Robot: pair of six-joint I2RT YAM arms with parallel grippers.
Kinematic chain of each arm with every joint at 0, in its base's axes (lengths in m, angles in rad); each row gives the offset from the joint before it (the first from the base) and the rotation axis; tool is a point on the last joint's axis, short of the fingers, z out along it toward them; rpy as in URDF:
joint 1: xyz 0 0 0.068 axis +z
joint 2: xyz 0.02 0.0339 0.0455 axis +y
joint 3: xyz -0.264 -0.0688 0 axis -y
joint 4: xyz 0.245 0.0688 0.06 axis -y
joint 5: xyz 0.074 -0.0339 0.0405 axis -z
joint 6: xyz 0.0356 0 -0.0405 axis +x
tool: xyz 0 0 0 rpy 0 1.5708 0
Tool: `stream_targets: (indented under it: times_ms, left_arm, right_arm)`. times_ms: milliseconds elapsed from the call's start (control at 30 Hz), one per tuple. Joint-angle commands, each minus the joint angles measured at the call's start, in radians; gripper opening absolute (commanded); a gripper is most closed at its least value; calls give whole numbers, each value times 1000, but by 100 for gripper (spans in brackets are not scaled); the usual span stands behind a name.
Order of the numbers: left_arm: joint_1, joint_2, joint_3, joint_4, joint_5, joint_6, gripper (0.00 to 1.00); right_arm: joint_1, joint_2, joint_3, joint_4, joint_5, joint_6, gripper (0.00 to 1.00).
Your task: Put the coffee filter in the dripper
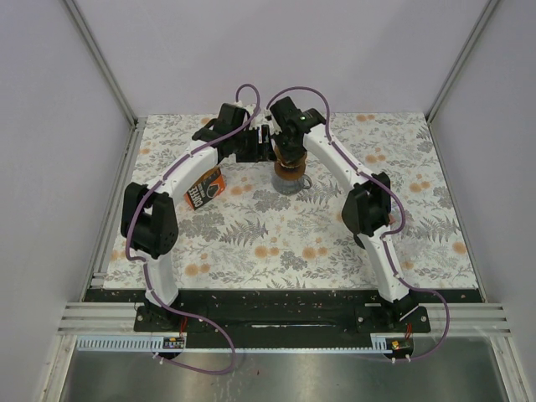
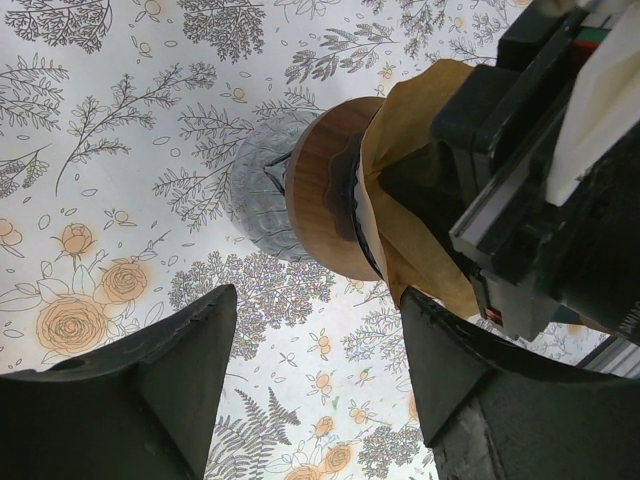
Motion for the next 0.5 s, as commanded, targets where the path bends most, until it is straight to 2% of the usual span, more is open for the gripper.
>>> stream_targets:
  times_ms: [0,467]
  left_arm:
    - [-5,-8,36,37,-25,13,70]
    - [-5,-31,55,35,-27,40,71]
  right_arm:
    - [-10,-87,11,-6,16,-2,0]
    - [-33,-193,14,-10,30,-5,0]
